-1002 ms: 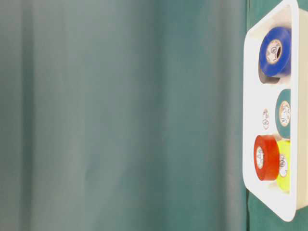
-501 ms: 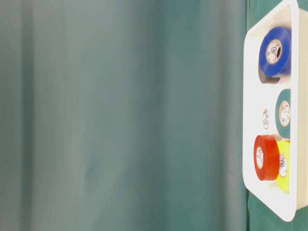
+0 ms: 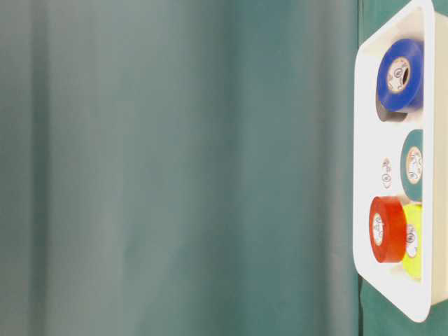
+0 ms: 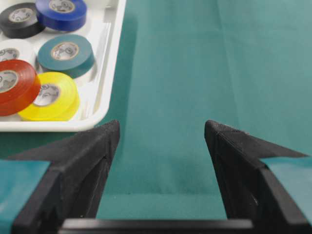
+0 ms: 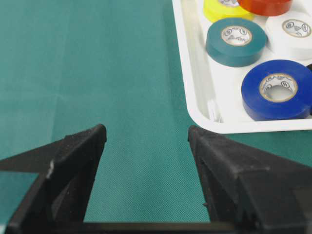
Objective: Put the tape alternately from left to right into the white case.
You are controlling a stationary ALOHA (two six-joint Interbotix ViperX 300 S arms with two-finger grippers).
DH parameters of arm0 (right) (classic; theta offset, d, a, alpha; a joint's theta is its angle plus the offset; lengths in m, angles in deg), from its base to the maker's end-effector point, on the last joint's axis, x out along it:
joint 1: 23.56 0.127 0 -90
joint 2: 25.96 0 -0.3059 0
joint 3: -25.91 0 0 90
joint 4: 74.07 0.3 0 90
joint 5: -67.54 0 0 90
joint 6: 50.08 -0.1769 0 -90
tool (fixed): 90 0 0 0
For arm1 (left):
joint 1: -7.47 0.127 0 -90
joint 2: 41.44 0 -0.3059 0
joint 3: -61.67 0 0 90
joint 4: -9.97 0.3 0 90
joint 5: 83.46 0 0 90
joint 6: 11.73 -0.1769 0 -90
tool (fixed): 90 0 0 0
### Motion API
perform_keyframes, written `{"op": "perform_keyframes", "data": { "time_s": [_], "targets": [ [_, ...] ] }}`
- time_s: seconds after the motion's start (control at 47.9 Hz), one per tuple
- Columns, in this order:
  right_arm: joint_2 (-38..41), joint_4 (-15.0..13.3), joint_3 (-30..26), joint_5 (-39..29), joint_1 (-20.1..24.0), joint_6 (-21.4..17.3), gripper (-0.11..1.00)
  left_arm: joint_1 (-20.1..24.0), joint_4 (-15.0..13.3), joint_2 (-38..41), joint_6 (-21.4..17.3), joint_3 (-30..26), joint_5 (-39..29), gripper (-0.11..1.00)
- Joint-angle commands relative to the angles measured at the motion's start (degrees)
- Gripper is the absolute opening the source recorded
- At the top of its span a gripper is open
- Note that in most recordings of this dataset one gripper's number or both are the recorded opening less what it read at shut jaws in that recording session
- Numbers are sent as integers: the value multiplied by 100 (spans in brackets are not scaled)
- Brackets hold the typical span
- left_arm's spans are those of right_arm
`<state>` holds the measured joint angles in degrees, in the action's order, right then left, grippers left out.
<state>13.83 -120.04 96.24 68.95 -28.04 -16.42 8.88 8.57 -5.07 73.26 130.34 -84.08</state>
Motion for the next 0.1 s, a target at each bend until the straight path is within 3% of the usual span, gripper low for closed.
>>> {"op": "perform_keyframes", "data": {
  "time_s": [0.0,0.084],
  "targets": [
    [35,18,-62,44,9,-9,76,9,-18,53,9,-70,18,95],
    [35,9,-70,44,9,-9,76,9,-18,53,9,-79,26,95]
  ]
}}
